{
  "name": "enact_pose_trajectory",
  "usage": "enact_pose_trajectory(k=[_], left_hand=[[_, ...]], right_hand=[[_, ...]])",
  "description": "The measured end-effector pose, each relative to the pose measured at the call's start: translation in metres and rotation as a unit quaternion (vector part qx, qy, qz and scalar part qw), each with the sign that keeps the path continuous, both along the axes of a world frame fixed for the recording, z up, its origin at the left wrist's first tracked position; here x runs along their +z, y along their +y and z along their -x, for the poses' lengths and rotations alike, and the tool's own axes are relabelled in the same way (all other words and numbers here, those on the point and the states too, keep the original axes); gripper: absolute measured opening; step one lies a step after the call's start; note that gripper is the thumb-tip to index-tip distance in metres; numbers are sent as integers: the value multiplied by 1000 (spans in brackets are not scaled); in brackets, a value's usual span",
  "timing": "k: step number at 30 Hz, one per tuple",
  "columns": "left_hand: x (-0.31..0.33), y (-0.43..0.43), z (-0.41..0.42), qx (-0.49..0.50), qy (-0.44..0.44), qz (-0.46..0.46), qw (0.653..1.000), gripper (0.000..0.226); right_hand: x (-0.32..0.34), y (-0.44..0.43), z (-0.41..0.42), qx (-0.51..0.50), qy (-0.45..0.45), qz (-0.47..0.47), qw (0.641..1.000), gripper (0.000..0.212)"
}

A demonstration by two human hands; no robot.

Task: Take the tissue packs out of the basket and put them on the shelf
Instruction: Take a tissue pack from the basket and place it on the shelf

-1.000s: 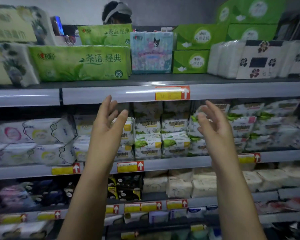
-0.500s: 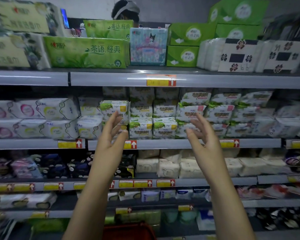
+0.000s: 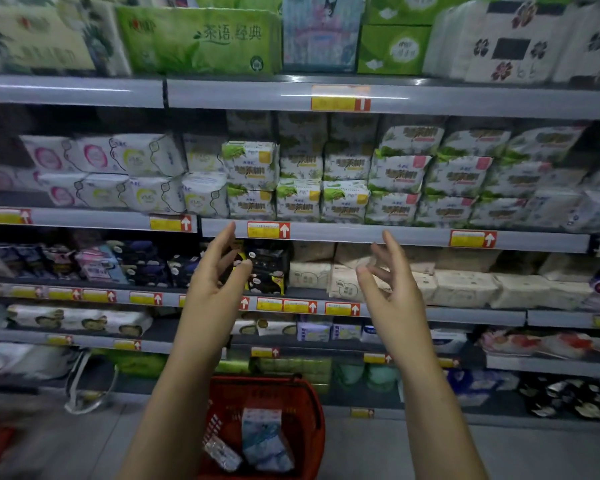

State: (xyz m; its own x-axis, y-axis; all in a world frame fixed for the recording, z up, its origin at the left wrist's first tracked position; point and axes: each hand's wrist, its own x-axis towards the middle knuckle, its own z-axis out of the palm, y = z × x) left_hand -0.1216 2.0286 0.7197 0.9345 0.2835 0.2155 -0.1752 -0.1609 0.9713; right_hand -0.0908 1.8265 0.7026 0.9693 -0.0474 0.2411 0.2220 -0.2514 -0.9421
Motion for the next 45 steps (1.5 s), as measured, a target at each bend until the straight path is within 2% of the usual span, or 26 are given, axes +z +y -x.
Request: enact_pose_trajectory(k=[8, 17, 26, 31, 45], left_hand=[[-6, 34, -13, -2, 7, 15, 1000, 41], [-24, 118, -37, 4, 28, 20, 999, 42], [-58, 187, -64, -48, 52, 17, 997, 41], [-87, 198, -71, -70, 77, 17, 994, 40], [-182, 202, -118, -29, 149, 17, 988, 41]], right_hand=[[2, 32, -3, -10, -8, 9, 1000, 53], [-13, 117, -26, -5, 19, 1, 1000, 47], [-49, 186, -44, -17, 48, -18, 999, 47], [-76, 192, -56, -18, 88, -28, 996, 47], [-178, 172, -98, -43, 180, -4, 983, 40]])
